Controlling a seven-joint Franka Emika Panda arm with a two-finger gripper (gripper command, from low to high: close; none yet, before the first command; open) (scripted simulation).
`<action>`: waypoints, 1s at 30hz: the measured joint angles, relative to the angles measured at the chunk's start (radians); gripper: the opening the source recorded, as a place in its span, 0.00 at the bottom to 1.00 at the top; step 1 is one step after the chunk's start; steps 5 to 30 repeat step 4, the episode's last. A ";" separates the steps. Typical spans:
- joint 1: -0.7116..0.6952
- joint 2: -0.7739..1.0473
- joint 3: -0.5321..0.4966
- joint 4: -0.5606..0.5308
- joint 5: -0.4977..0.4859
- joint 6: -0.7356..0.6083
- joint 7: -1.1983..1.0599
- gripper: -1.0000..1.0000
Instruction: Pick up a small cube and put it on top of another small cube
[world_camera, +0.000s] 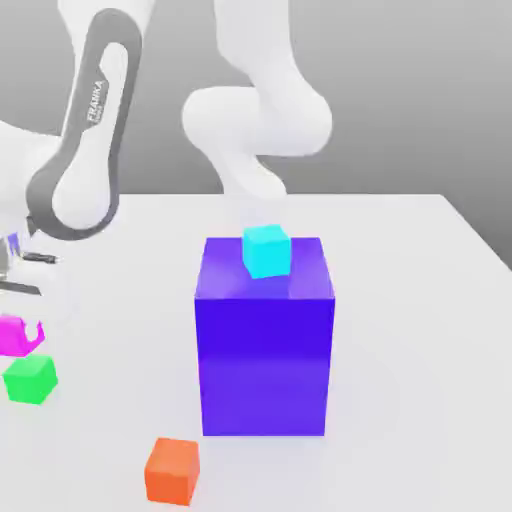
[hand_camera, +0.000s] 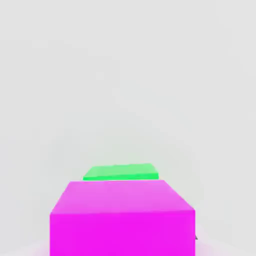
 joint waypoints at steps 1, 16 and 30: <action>-0.017 0.022 0.023 0.002 0.032 0.013 -0.023 0.00; -0.029 0.037 0.039 0.003 0.056 0.023 -0.040 1.00; -0.029 0.037 0.039 0.003 0.056 0.023 -0.040 1.00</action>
